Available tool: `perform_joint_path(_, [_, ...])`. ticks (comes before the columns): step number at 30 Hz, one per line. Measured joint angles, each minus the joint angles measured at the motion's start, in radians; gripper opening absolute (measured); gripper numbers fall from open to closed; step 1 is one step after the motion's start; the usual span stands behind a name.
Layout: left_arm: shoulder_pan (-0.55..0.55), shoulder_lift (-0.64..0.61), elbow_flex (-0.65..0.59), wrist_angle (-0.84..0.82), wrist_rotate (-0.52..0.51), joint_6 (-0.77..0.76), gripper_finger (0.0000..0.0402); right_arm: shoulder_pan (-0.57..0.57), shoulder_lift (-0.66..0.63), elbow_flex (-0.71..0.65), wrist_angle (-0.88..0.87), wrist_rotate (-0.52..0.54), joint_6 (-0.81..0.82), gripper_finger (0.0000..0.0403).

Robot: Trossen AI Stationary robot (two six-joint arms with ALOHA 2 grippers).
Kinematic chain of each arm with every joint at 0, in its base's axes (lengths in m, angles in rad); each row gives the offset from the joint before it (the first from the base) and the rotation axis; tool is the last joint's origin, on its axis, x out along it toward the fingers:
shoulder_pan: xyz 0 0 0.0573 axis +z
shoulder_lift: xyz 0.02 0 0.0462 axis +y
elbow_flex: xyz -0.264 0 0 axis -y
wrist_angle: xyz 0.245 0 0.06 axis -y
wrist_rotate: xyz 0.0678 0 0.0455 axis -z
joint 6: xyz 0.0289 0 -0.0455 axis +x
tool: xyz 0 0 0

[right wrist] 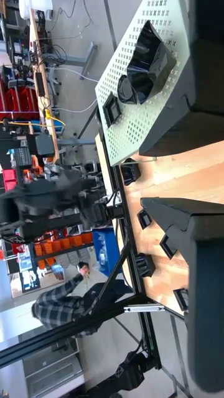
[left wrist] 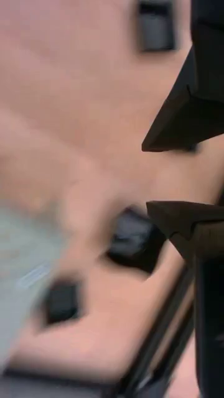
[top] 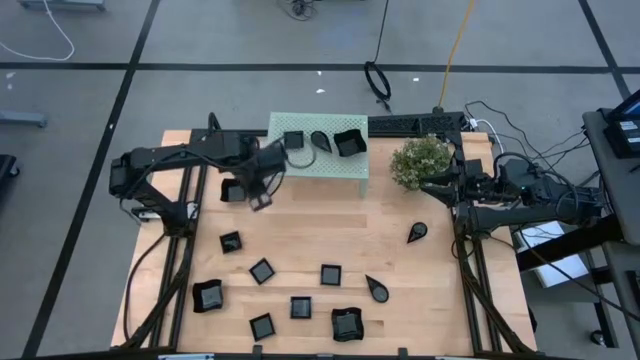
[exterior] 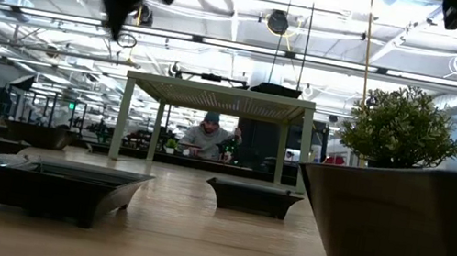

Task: Pick & Place Mini shaped plates
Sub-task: Stack the black square plate on top of the other black square plate on the shelf

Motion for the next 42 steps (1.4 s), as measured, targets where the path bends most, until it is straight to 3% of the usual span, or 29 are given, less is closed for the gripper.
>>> perform_joint_path(3, [-0.054,-0.017,-0.087,-0.061,0.067,-0.068,0.0129,0.0,0.0,0.0,0.0,0.0,0.0,0.0105])
perform_joint_path(7, [-0.158,-0.074,-0.258,-0.026,0.115,-0.106,0.0116,0.0,0.0,0.0,0.0,0.0,0.0,0.0105])
perform_joint_path(11, [-0.266,-0.127,-0.421,0.141,0.167,-0.169,0.0105,0.0,0.0,0.0,0.0,0.0,0.0,0.0105])
perform_joint_path(19, [-0.402,-0.154,-0.637,0.437,0.147,-0.347,0.0114,0.0,0.0,0.0,0.0,0.0,0.0,0.0105])
perform_joint_path(30, [-0.512,-0.154,-0.745,0.536,0.164,-0.426,0.0149,0.0,0.0,0.0,0.0,0.0,0.0,0.0105])
perform_joint_path(42, [-0.538,-0.157,-0.87,0.639,0.129,-0.437,0.0114,0.0,0.0,0.0,0.0,0.0,0.0,0.0105])
